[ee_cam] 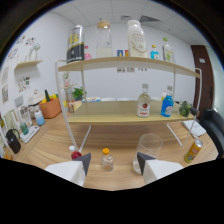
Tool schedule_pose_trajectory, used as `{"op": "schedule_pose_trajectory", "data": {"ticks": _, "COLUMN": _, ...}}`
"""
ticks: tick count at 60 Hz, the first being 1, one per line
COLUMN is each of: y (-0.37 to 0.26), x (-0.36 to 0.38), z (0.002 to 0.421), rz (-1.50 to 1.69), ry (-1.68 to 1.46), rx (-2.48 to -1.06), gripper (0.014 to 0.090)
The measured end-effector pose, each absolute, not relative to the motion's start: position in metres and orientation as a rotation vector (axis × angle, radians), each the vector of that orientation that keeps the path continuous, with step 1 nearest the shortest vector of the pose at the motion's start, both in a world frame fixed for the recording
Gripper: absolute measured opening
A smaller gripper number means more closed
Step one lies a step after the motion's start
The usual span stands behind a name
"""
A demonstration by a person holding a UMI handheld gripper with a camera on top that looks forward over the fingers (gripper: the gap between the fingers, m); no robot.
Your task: Make me a cup of Vodka Sunrise.
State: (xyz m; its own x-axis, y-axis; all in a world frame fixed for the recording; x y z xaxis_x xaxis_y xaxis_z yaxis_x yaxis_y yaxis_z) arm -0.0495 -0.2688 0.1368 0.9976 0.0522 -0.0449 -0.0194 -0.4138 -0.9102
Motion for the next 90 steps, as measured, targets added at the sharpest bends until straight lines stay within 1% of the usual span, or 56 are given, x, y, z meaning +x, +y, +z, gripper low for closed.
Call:
{"op": "schedule_pose_trajectory", "data": {"ticks": 4, "y": -0.285, "x": -0.034, "z": 0.150, "rz": 0.073, "ry": 0.003, "rx": -1.982, "gripper": 0.0861}}
{"op": "schedule_pose_trajectory", "data": {"ticks": 13, "y": -0.313, "x": 0.017, "z": 0.154, "rz": 0.014, "ry": 0.061, "rx": -2.008, "gripper": 0.0863}}
{"op": "schedule_pose_trajectory", "data": {"ticks": 16, "y": -0.314, "x": 0.033, "z": 0.165, "rz": 0.008, "ry": 0.082, "rx": -2.006, "gripper": 0.0865}}
{"op": "schedule_pose_trajectory", "data": {"ticks": 19, "y": -0.310, "x": 0.050, "z": 0.185, "rz": 0.005, "ry": 0.107, "rx": -1.983, "gripper": 0.0868}}
{"op": "schedule_pose_trajectory", "data": {"ticks": 30, "y": -0.257, "x": 0.102, "z": 0.294, "rz": -0.013, "ry": 0.124, "rx": -1.829, "gripper": 0.0858}}
{"op": "schedule_pose_trajectory", "data": {"ticks": 37, "y": -0.210, "x": 0.116, "z": 0.354, "rz": -0.005, "ry": 0.086, "rx": -1.744, "gripper": 0.0859}}
{"op": "schedule_pose_trajectory", "data": {"ticks": 42, "y": -0.176, "x": 0.122, "z": 0.376, "rz": -0.009, "ry": 0.056, "rx": -1.711, "gripper": 0.0856}}
{"op": "schedule_pose_trajectory", "data": {"ticks": 47, "y": -0.147, "x": 0.122, "z": 0.379, "rz": -0.015, "ry": 0.023, "rx": -1.721, "gripper": 0.0839}}
{"op": "schedule_pose_trajectory", "data": {"ticks": 53, "y": -0.122, "x": 0.124, "z": 0.371, "rz": -0.023, "ry": 0.025, "rx": -1.755, "gripper": 0.0764}}
{"op": "schedule_pose_trajectory", "data": {"ticks": 56, "y": -0.116, "x": 0.125, "z": 0.371, "rz": -0.005, "ry": 0.027, "rx": -1.768, "gripper": 0.0700}}
{"op": "schedule_pose_trajectory", "data": {"ticks": 61, "y": -0.108, "x": 0.124, "z": 0.368, "rz": 0.022, "ry": 0.035, "rx": -1.781, "gripper": 0.0546}}
{"op": "schedule_pose_trajectory", "data": {"ticks": 65, "y": -0.104, "x": 0.122, "z": 0.365, "rz": 0.037, "ry": 0.033, "rx": -1.781, "gripper": 0.0382}}
{"op": "schedule_pose_trajectory", "data": {"ticks": 75, "y": -0.107, "x": 0.125, "z": 0.369, "rz": 0.034, "ry": 0.047, "rx": -1.779, "gripper": 0.0361}}
{"op": "schedule_pose_trajectory", "data": {"ticks": 81, "y": -0.117, "x": 0.123, "z": 0.383, "rz": 0.035, "ry": 0.024, "rx": -1.747, "gripper": 0.0356}}
{"op": "schedule_pose_trajectory", "data": {"ticks": 90, "y": -0.152, "x": 0.123, "z": 0.397, "rz": 0.078, "ry": 0.035, "rx": -1.698, "gripper": 0.0357}}
